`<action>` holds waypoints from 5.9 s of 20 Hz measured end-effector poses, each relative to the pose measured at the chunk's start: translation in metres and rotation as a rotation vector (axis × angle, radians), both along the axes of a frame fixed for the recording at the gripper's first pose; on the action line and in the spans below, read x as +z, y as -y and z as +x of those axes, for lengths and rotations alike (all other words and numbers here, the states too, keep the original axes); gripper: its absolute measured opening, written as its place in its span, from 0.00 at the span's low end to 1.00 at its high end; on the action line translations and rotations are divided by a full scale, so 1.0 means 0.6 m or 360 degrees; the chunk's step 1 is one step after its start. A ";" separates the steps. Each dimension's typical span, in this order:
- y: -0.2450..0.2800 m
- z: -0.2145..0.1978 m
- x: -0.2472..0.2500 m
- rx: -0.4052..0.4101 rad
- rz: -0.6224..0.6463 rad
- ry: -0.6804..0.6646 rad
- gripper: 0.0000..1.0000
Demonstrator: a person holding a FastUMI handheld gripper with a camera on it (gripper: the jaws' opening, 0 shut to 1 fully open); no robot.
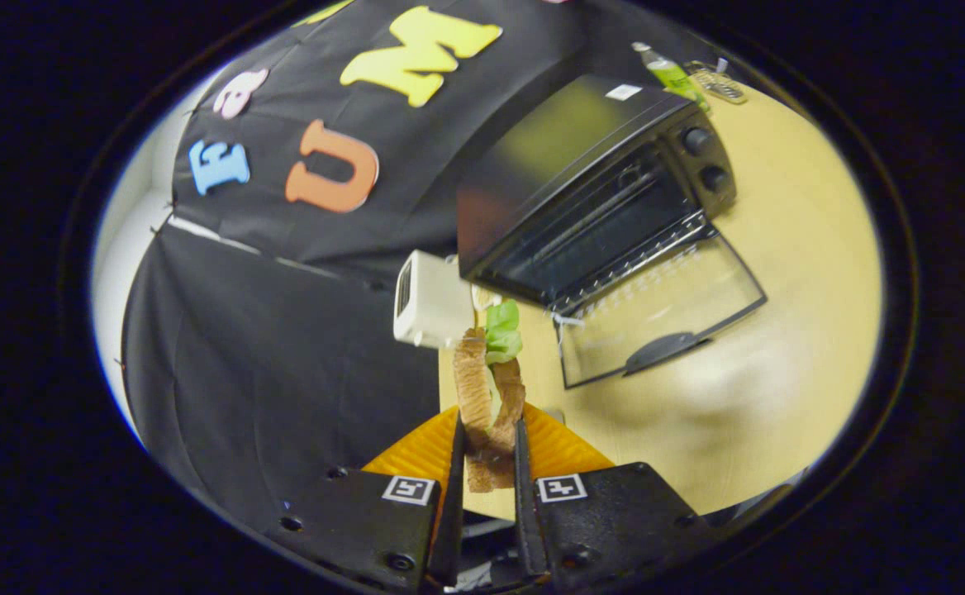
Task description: Open the toaster oven, put the food inside, and close the toaster oven door.
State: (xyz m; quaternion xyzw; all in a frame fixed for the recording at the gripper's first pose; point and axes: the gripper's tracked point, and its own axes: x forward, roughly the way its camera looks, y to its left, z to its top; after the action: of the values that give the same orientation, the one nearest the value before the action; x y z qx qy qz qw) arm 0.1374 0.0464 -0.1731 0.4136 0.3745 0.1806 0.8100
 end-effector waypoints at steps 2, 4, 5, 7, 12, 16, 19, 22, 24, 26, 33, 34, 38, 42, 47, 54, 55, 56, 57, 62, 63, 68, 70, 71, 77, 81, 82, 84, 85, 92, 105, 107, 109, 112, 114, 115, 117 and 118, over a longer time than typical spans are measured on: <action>0.034 0.038 0.002 -0.0183 0.0130 0.0041 0.32; 0.061 0.079 -0.017 -0.0356 0.0263 0.0046 0.32; 0.070 0.098 -0.031 -0.0430 0.0321 0.0042 0.32; 0.085 0.140 -0.059 -0.0547 0.0446 0.0043 0.32; 0.121 0.226 -0.104 -0.0790 0.0598 0.0133 0.32; 0.122 0.297 -0.135 -0.0955 0.0662 0.0165 0.32; 0.103 0.314 -0.140 -0.0984 0.0664 0.0184 0.32; 0.090 0.327 -0.151 -0.0963 0.0578 0.0162 0.38; 0.082 0.331 -0.152 -0.0951 0.0505 0.0149 0.49; 0.069 0.327 -0.152 -0.0882 0.0395 0.0129 0.64; 0.049 0.287 -0.176 -0.0551 -0.0242 0.0038 0.92; 0.046 0.272 -0.180 -0.0504 -0.0320 0.0025 0.92; 0.047 0.201 -0.177 -0.0374 -0.0571 0.0040 0.95; 0.064 0.119 -0.158 -0.0277 -0.0847 0.0115 0.97; 0.089 0.024 -0.177 -0.0122 -0.1189 0.0209 0.99; 0.093 0.011 -0.316 -0.0096 -0.1278 0.0087 1.00; 0.092 0.015 -0.334 -0.0092 -0.1277 0.0061 0.99; 0.089 0.021 -0.344 -0.0095 -0.1262 0.0046 1.00; 0.089 0.028 -0.352 -0.0110 -0.1254 0.0041 1.00; 0.104 0.064 -0.365 -0.0169 -0.1360 0.0089 1.00; 0.106 0.066 -0.364 -0.0168 -0.1387 0.0114 0.99; 0.107 0.060 -0.336 -0.0126 -0.1450 0.0165 1.00; 0.108 0.056 -0.304 -0.0102 -0.1517 0.0232 1.00; 0.108 0.053 -0.290 -0.0098 -0.1531 0.0257 1.00; 0.111 0.075 -0.178 -0.0150 -0.1614 0.0458 1.00; 0.107 0.095 -0.122 -0.0228 -0.1592 0.0519 1.00; 0.101 0.096 -0.104 -0.0233 -0.1598 0.0550 1.00; 0.079 0.097 -0.061 -0.0239 -0.1589 0.0635 1.00; 0.072 0.089 -0.036 -0.0252 -0.1585 0.0678 1.00; 0.039 -0.018 0.156 -0.0440 -0.1382 0.0978 1.00; 0.115 -0.301 0.255 -0.0693 -0.1381 0.1248 1.00; 0.112 -0.317 0.239 -0.0684 -0.1391 0.1259 1.00; 0.107 -0.327 0.215 -0.0661 -0.1400 0.1229 1.00; 0.105 -0.333 0.200 -0.0663 -0.1352 0.1188 1.00; 0.112 -0.329 0.195 -0.0667 -0.1347 0.1173 1.00; 0.110 -0.323 0.191 -0.0662 -0.1345 0.1165 1.00; 0.112 -0.317 0.183 -0.0646 -0.1362 0.1145 1.00; 0.111 -0.317 0.182 -0.0640 -0.1365 0.1141 1.00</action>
State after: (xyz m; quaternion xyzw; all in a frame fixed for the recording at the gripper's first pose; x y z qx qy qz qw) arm -0.0530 -0.0200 -0.0642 0.0253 0.0315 -0.0154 0.9991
